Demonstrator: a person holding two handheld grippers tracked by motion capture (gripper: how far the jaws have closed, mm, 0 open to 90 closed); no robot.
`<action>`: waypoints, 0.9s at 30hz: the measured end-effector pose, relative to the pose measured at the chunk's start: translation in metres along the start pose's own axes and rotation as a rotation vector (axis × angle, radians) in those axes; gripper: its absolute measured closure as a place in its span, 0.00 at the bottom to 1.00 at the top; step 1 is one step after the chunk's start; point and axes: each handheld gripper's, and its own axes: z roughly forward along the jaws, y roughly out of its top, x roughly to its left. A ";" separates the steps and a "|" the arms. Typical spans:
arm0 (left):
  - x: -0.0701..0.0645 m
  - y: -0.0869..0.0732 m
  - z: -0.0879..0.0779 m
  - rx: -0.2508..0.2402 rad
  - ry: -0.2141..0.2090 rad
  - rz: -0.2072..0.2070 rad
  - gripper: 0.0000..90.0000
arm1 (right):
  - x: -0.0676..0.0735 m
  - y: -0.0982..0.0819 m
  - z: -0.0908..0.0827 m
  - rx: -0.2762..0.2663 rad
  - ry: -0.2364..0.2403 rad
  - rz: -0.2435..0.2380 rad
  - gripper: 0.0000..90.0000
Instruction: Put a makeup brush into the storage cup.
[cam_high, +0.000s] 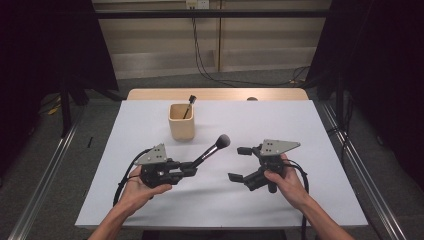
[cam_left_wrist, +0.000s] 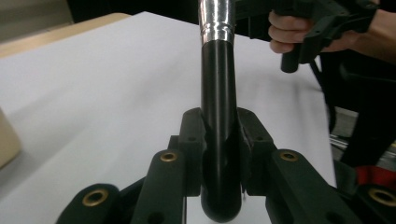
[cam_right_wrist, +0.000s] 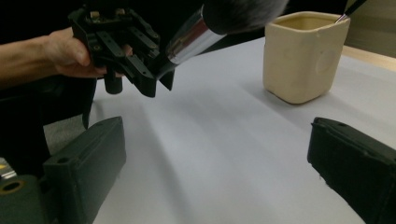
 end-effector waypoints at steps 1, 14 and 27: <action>0.000 -0.001 0.000 0.006 0.001 0.002 0.83 | 0.001 0.001 0.001 -0.004 0.004 -0.004 0.04; -0.003 0.001 0.004 -0.027 -0.005 -0.001 0.83 | 0.002 0.008 0.014 -0.064 0.058 0.014 0.04; -0.007 0.001 0.013 -0.020 -0.022 0.008 0.83 | 0.000 0.017 0.021 -0.098 0.080 0.024 0.17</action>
